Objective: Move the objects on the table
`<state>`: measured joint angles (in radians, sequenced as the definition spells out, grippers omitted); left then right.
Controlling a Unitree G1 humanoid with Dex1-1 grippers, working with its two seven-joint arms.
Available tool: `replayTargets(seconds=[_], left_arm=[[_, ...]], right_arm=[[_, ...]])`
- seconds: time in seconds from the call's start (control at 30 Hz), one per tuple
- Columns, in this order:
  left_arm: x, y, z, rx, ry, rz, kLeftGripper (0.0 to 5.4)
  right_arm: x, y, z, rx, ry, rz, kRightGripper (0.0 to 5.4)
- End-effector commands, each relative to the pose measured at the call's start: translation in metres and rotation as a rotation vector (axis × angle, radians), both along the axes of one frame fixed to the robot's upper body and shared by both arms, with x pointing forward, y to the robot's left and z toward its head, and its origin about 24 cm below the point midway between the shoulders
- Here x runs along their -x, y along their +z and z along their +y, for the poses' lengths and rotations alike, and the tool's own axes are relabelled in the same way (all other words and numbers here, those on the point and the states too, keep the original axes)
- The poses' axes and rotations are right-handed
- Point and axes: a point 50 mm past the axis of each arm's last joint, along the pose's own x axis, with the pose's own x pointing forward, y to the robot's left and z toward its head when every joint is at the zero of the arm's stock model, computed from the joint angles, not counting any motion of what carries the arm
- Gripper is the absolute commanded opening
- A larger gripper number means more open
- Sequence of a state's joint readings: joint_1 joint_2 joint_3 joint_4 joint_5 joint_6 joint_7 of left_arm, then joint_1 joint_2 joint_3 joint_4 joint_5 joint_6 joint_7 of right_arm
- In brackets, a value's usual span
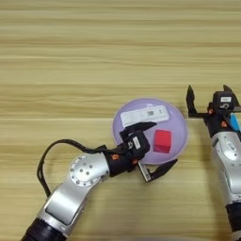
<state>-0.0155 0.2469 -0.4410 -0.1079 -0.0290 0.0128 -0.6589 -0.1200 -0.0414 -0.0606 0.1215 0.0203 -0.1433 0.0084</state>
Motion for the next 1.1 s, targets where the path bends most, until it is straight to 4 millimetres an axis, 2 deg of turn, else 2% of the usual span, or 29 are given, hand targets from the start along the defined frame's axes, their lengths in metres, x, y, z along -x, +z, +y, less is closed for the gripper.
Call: replayTargets(seconds=[0.03, 1.1], left_arm=[[-0.01, 0.0, 0.001, -0.004, 0.021, -0.012, 5.4], [-0.019, -0.011, 0.0, -0.014, 0.047, 0.016, 5.4]], right_arm=[[-0.003, 0.005, 0.003, 0.002, 0.01, -0.013, 5.37], [-0.001, 0.005, 0.006, 0.006, 0.016, -0.011, 5.37]])
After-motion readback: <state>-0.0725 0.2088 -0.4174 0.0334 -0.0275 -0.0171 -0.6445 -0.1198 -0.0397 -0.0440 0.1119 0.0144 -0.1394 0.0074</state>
